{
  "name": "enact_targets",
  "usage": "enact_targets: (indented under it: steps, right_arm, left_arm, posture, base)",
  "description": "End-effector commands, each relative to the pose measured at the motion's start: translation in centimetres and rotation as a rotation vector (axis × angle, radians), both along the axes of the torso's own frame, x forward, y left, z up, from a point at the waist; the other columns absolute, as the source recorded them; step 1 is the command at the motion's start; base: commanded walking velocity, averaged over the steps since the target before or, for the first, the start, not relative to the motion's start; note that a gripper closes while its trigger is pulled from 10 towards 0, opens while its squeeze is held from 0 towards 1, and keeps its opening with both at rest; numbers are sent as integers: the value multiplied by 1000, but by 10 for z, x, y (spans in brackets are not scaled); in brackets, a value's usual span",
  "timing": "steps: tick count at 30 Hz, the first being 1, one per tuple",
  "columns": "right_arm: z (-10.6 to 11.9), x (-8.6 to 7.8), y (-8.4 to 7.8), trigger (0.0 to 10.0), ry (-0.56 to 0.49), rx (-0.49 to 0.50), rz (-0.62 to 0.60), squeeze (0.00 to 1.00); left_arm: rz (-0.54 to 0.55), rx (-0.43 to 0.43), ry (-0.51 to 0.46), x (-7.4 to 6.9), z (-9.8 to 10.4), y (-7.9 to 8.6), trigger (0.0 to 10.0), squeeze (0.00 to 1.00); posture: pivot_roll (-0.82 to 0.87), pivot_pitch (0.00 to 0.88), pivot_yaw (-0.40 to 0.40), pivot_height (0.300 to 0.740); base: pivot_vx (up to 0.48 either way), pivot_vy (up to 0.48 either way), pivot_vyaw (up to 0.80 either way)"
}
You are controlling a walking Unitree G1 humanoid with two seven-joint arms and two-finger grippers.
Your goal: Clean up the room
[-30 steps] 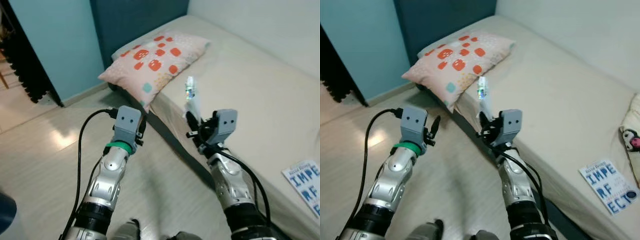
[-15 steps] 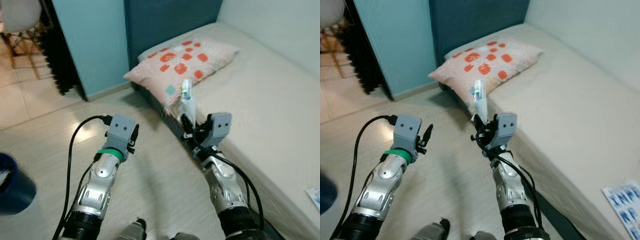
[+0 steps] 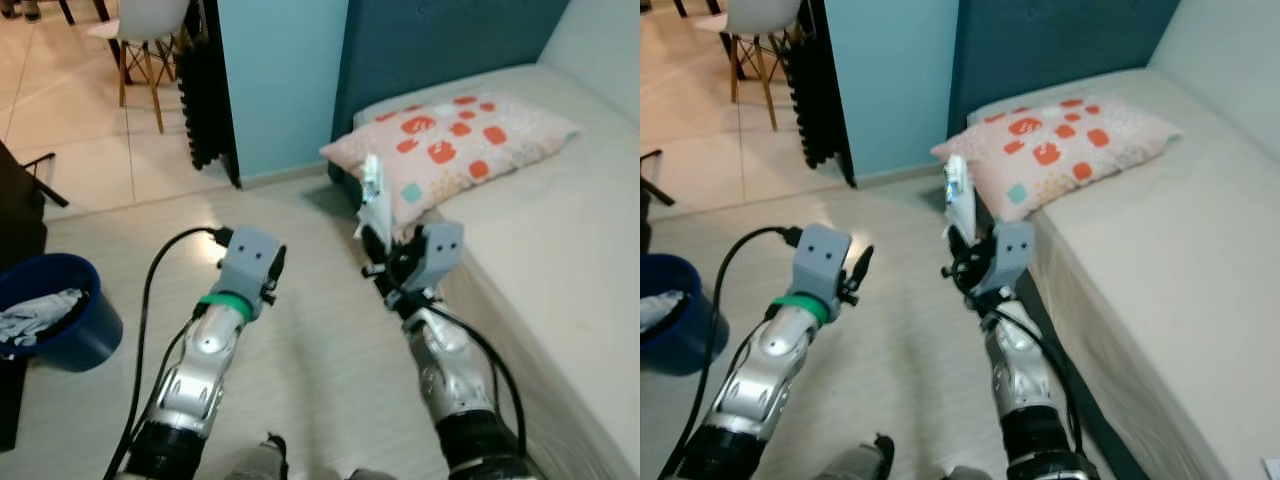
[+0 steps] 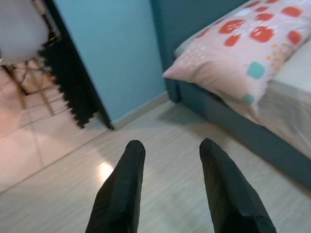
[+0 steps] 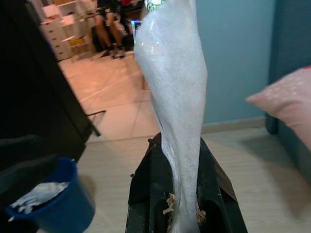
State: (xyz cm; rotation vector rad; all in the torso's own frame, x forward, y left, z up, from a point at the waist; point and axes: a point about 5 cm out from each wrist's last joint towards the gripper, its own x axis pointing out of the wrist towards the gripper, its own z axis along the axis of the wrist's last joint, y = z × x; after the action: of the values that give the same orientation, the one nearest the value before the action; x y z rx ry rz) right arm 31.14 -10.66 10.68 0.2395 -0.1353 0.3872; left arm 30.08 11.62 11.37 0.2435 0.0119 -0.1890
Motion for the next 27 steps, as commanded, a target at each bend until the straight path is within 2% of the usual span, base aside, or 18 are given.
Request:
enact_targets:
  steps: [1,11,27]
  right_arm:
    - [-3,-1,-3,10000,13,2,-9,0]
    - [-3,-1,-2,10000,10,1,2,0]
    - [-5,0,-2,10000,28,-11,0,0]
  left_arm:
    - [-3,11,16,-1,-4,-2,10000,0]
    - [13,16,11,-1,-6,0,10000,0]
    - [36,23,6,3,-6,-1,10000,0]
  posture:
    - [48,0,-5,731]
    - [47,0,-10,731]
    - [46,0,-10,731]
  base:
    - [0,0,644]
    - [0,0,644]
    - [457,0,0]
